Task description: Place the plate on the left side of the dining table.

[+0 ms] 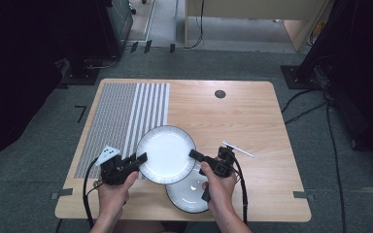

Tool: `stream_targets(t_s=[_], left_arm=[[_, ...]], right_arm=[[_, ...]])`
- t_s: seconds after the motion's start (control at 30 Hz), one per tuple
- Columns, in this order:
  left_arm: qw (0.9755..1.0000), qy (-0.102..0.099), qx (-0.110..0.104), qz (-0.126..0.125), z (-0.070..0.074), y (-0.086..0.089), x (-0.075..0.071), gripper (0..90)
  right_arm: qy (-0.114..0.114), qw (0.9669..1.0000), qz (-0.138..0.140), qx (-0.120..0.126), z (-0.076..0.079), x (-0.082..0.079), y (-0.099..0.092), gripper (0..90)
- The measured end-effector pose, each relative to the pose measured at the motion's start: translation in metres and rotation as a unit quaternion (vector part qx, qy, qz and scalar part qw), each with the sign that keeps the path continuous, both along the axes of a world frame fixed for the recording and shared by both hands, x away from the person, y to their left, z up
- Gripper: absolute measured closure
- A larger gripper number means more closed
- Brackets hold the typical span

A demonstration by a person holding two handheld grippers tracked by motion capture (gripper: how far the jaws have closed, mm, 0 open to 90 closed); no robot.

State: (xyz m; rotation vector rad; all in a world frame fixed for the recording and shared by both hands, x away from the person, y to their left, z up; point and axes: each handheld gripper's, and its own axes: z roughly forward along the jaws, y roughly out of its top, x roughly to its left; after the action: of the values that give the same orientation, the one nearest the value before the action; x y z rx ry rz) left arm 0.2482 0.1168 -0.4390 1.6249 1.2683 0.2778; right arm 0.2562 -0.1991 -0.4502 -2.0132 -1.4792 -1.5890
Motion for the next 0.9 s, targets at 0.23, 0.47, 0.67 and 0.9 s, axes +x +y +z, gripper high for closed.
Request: stream_targets(t_s=[0.23, 0.47, 0.67, 0.9], left_arm=[[1.0000, 0.008, -0.001, 0.001, 0.002, 0.019, 0.012, 70.6], [0.9998, 0.016, 0.007, 0.013, 0.012, 0.037, 0.030, 70.6], [0.9993, 0.014, 0.013, 0.033, 0.016, 0.052, 0.046, 70.7], [0.9981, 0.021, 0.009, 0.057, 0.012, 0.071, 0.063, 70.4]], right_arm=[[0.005, 0.9999, 0.009, -0.004, 0.006, 0.017, 0.017, 83.1], [0.010, 0.9998, 0.018, 0.003, 0.009, 0.038, 0.035, 83.2], [0.012, 0.9995, 0.027, 0.007, 0.012, 0.061, 0.053, 83.3], [0.012, 0.9992, 0.036, -0.010, 0.014, 0.085, 0.079, 83.4]])
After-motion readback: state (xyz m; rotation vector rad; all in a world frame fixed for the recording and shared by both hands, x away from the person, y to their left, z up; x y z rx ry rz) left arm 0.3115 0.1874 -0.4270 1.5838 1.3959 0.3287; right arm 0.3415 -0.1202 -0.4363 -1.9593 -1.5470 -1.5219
